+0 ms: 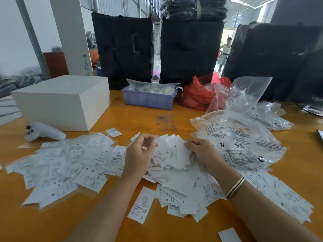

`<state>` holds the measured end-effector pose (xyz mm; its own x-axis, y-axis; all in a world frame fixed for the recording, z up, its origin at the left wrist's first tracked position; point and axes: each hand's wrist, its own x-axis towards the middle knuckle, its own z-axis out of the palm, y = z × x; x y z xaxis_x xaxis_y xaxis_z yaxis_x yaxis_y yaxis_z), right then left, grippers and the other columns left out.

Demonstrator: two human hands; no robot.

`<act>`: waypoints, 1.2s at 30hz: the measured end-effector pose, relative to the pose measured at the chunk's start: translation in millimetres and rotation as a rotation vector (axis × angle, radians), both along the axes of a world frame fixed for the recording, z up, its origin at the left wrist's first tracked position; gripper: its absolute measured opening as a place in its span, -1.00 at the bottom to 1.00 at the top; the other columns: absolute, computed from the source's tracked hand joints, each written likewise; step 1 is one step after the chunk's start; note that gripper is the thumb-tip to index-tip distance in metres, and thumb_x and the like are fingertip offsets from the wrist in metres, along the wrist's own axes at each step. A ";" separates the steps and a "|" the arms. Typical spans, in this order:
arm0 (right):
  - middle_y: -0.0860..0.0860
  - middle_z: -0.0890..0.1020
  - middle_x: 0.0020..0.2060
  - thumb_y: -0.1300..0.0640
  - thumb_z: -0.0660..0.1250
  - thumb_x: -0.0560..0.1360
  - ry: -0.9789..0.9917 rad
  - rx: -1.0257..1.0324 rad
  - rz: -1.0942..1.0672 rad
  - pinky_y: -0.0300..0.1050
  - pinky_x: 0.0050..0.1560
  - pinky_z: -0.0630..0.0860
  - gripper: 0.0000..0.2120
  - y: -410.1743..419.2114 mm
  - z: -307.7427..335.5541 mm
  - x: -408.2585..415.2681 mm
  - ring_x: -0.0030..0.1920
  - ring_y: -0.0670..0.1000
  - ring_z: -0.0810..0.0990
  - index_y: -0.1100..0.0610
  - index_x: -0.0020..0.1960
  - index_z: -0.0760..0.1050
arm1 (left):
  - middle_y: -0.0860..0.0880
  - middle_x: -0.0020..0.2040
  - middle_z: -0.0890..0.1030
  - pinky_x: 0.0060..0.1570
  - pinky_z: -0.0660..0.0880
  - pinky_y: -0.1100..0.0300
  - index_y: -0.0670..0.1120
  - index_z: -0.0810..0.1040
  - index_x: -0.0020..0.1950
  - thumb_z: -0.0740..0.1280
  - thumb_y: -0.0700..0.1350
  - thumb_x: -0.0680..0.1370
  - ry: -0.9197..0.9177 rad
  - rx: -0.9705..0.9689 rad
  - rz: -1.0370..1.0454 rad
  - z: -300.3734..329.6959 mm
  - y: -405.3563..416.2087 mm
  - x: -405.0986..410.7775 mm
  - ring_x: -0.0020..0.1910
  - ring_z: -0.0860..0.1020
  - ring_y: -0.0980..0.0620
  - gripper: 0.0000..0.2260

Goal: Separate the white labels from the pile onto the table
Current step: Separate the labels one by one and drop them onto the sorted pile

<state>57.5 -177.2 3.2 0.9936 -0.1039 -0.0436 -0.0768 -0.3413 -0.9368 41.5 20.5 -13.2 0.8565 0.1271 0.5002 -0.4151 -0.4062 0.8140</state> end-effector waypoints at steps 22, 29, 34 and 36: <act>-0.03 0.53 -0.35 0.25 0.35 0.51 -0.136 0.159 -0.052 -0.34 -0.45 0.42 -0.74 -6.6 -14.8 -10.5 -0.42 -0.13 0.55 -0.01 0.14 0.48 | 0.09 -0.08 0.64 -0.05 0.61 -0.12 0.16 0.62 -0.10 0.41 -0.15 0.50 0.266 -0.292 -0.168 -1.6 0.9 0.4 0.03 0.61 0.01 -0.83; -0.03 0.63 -0.24 0.23 0.35 0.51 -0.250 0.096 -0.172 -0.42 -0.44 0.41 -0.82 -4.9 -13.5 -14.0 -0.32 -0.07 0.54 0.05 0.08 0.57 | 0.20 -0.09 0.65 -0.07 0.62 0.12 0.15 0.63 -0.06 0.39 -0.05 0.51 0.262 -0.240 -0.219 -1.1 0.9 -0.5 -0.01 0.60 0.17 -0.91; -0.06 0.65 -0.23 0.17 0.29 0.55 -0.368 -0.094 -0.224 -0.34 -0.52 0.43 -0.74 -4.3 -15.1 -18.3 -0.35 -0.11 0.60 -0.04 0.22 0.49 | 0.33 -0.20 0.60 -0.31 0.49 0.46 0.21 0.63 -0.10 0.29 0.03 0.56 0.243 -0.195 -0.199 1.9 1.7 -6.1 -0.15 0.54 0.32 -0.86; -0.08 0.62 -0.16 0.19 0.26 0.57 -0.396 -0.135 -0.199 -0.35 -0.53 0.41 -0.71 -4.1 -15.6 -20.3 -0.39 -0.14 0.60 -0.01 0.27 0.46 | 0.27 -0.25 0.58 -0.34 0.49 0.37 0.22 0.64 -0.09 0.26 0.06 0.57 0.250 -0.175 -0.188 1.9 1.9 -6.5 -0.21 0.54 0.17 -0.83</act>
<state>37.2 -181.3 -12.4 0.8912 -0.2727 0.3624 0.2017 -0.4772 -0.8553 35.0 22.4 -11.3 0.9661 0.0210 0.2573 -0.2490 -0.1872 0.9502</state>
